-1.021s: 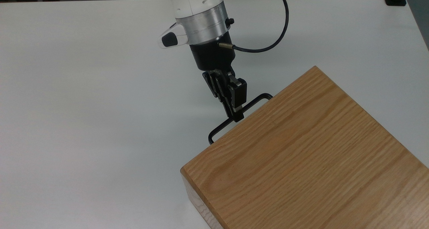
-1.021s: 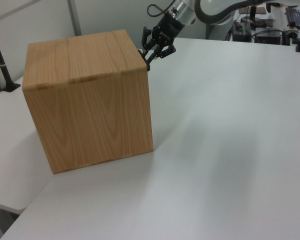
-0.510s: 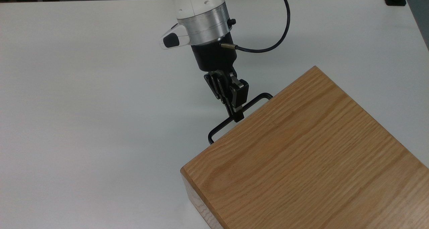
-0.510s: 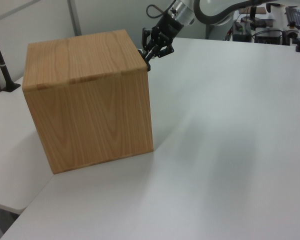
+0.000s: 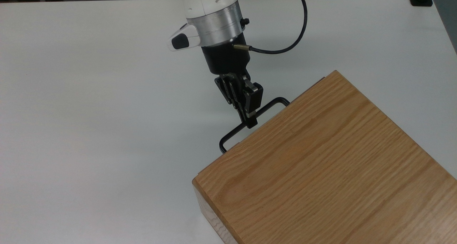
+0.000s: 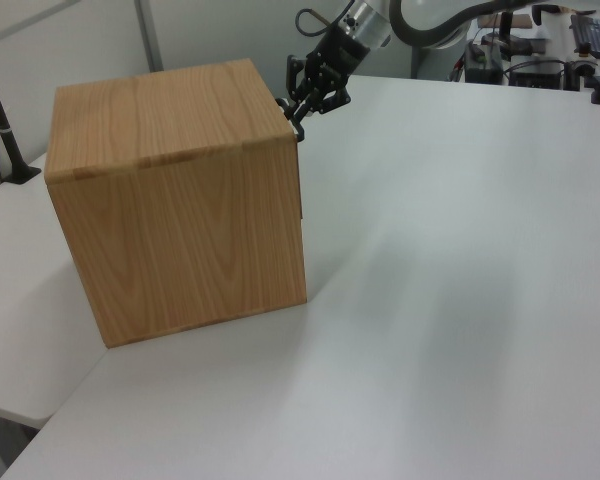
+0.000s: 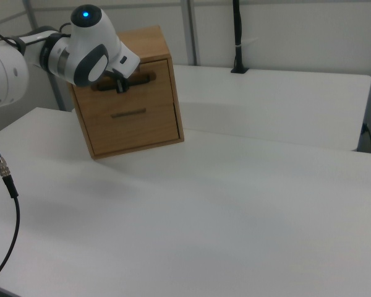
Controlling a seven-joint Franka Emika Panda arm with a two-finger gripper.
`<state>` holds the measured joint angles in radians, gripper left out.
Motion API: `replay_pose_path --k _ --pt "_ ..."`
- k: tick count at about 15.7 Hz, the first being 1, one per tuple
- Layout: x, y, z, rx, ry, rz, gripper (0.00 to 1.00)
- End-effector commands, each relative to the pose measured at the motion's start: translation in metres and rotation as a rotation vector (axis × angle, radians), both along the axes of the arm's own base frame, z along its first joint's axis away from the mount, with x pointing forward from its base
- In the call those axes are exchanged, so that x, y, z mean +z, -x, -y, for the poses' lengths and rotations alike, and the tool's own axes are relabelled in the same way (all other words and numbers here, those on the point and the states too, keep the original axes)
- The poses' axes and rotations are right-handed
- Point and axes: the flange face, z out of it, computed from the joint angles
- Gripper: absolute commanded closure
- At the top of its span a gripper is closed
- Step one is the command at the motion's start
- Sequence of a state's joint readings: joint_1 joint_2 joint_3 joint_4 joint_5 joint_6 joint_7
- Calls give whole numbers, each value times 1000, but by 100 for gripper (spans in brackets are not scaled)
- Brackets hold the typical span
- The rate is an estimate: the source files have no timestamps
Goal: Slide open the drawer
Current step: 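Pull the grasped handle outward, sliding the drawer out of the cabinet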
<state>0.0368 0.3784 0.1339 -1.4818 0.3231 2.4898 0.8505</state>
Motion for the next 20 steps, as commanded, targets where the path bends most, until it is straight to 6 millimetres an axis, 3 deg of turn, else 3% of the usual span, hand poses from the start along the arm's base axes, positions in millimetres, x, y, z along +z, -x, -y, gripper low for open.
replay_pose_path --k 1,10,20 --pt "6 17 35 29 62 -42 91" --pt "17 35 90 78 107 -142 91" --pt "10 52 128 163 145 -231 91"
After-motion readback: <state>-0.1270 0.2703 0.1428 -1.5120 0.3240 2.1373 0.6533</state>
